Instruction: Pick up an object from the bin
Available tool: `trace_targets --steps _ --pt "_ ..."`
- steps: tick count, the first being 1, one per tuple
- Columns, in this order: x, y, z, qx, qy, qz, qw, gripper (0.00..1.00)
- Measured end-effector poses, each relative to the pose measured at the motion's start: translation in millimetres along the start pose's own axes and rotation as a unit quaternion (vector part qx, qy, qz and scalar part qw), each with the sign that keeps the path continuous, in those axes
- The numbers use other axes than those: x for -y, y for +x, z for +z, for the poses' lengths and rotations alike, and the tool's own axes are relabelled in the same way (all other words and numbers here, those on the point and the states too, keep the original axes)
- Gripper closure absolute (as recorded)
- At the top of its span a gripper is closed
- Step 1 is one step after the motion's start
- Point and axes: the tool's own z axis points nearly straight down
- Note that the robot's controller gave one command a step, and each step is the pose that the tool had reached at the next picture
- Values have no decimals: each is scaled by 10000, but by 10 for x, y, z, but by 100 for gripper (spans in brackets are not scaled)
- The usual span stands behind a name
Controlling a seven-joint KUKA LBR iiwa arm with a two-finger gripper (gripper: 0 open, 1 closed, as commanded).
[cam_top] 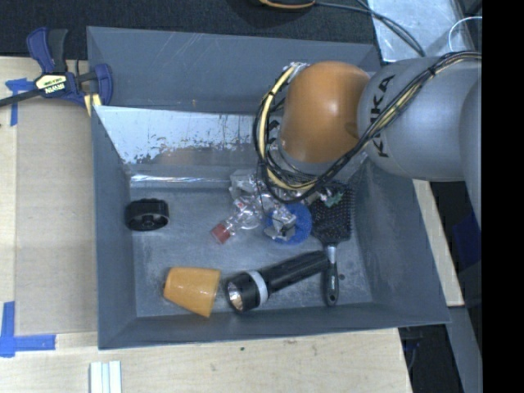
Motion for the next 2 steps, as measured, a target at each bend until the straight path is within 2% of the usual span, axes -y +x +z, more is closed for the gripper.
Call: trace_targets --steps 1,2 --pt "-37 -216 295 57 22 138 9999 0" --pt "208 29 293 16 0 -1345 9909 100"
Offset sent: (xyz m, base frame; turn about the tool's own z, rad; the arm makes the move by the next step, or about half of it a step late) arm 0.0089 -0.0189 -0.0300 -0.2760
